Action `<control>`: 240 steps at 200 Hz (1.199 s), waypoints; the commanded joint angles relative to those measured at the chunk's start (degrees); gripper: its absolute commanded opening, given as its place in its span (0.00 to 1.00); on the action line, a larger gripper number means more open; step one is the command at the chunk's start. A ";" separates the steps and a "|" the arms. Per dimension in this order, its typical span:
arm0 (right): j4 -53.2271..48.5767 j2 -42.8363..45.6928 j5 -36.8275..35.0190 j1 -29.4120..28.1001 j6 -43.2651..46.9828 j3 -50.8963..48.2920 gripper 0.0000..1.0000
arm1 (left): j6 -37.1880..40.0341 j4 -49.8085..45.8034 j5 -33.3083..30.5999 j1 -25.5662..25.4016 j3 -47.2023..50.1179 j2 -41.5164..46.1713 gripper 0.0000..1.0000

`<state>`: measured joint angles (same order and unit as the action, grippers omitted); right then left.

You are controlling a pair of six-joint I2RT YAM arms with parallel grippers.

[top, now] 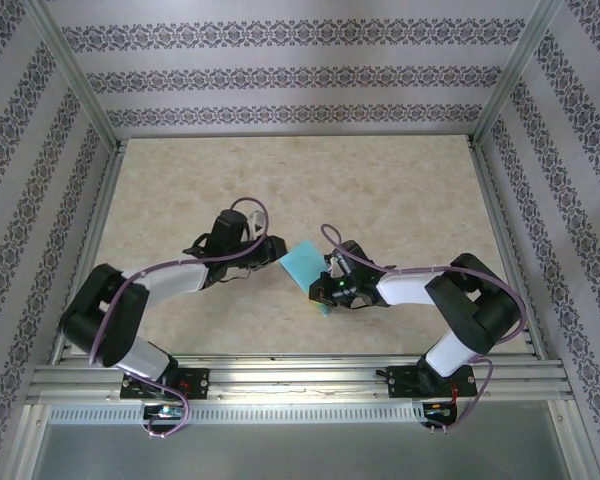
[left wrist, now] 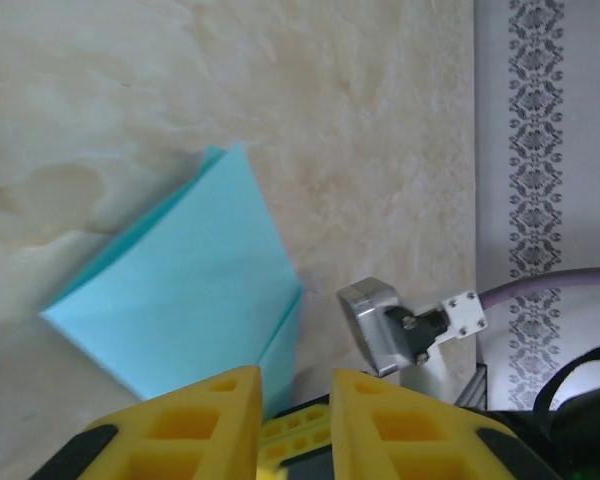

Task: Fold a paper plane with a square sheet of paper (pick it up from the middle)
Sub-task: Fold the wing for the fifth time at the center of the table.

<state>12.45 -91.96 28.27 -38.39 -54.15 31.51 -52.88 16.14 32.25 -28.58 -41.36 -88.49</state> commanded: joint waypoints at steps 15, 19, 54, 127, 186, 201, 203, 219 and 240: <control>1.41 -0.96 -8.05 -1.82 -7.25 -1.34 0.06 | -3.50 4.50 1.80 -2.96 -4.95 -8.25 0.18; 1.63 -0.81 -8.47 -1.84 -7.86 -1.44 0.06 | -3.74 4.58 1.64 -3.17 -5.04 -8.96 0.18; 4.16 -0.67 -8.50 -1.52 -10.17 -2.47 0.07 | -6.22 10.26 -0.33 -4.98 -3.86 -13.96 0.16; 10.22 2.88 -0.65 1.37 -9.80 -4.01 0.18 | -6.94 7.89 -6.50 -6.40 -4.21 -19.88 0.08; -10.60 11.47 -3.35 14.09 2.91 -1.66 0.29 | -1.24 3.67 -2.85 -5.70 -7.16 -20.75 0.08; -7.99 10.49 1.89 17.56 3.55 -1.93 0.29 | 0.32 2.28 -2.34 -5.66 -8.18 -20.64 0.08; -7.66 10.42 2.54 17.87 3.66 -1.86 0.30 | 0.43 2.13 -2.29 -5.69 -8.24 -20.55 0.08; -6.95 8.81 6.21 18.88 4.70 -0.28 0.30 | 1.72 2.02 -1.34 -5.61 -8.94 -20.64 0.08; -6.65 6.69 7.68 18.75 5.22 1.68 0.31 | 2.48 2.18 0.06 -5.52 -9.65 -21.22 0.08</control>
<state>6.28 -83.13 30.68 -19.62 -51.77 30.52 -53.89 20.40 30.20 -34.39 -49.34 -108.40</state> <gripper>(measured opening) 0.304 0.081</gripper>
